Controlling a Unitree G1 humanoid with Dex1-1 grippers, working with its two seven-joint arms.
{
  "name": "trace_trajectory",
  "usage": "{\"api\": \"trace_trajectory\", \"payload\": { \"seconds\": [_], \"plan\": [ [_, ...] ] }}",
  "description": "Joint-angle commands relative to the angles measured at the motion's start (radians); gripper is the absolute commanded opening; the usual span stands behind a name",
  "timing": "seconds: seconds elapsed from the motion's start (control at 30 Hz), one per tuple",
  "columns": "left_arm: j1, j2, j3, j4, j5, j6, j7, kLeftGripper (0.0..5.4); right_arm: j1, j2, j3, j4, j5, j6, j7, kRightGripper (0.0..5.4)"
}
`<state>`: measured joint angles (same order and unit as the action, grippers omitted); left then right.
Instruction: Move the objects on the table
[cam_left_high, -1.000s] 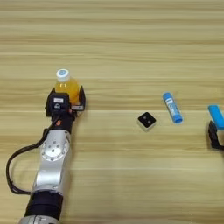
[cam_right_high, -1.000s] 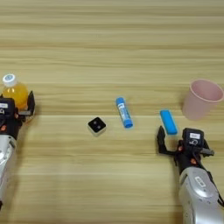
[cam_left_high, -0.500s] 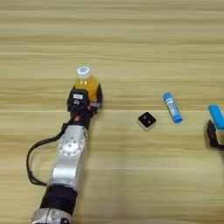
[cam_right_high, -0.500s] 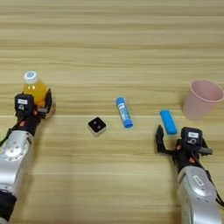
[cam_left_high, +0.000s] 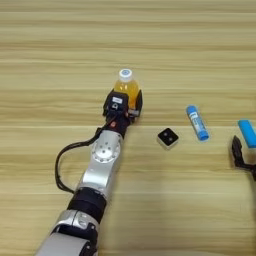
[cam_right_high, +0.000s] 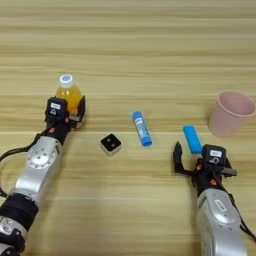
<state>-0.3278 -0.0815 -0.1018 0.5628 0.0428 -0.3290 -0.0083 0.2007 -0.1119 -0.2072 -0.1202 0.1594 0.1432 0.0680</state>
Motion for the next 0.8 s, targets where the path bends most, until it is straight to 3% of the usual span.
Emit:
{"api": "trace_trajectory", "payload": {
  "seconds": [0.03,0.17,0.47,0.53,0.8],
  "plan": [
    [0.037,-0.032,-0.042,0.003,0.017,0.016,-0.026,3.34,-0.001,0.005,-0.001,-0.013,-0.003,0.002,-0.01,5.4],
    [0.071,-0.039,-0.072,-0.03,-0.001,0.052,-0.057,3.34,0.0,0.008,0.001,-0.016,-0.004,0.003,-0.011,5.4],
    [0.083,-0.031,-0.088,-0.049,-0.007,0.079,-0.053,3.34,0.003,0.008,0.0,-0.02,-0.003,0.005,-0.01,5.4],
    [0.085,-0.03,-0.084,-0.05,-0.002,0.087,-0.035,3.77,0.003,0.008,0.001,-0.019,-0.004,0.005,-0.009,5.4],
    [0.086,-0.019,-0.086,-0.06,-0.001,0.108,-0.018,4.55,0.003,0.007,0.002,-0.016,-0.004,0.003,-0.006,5.4]
  ]
}}
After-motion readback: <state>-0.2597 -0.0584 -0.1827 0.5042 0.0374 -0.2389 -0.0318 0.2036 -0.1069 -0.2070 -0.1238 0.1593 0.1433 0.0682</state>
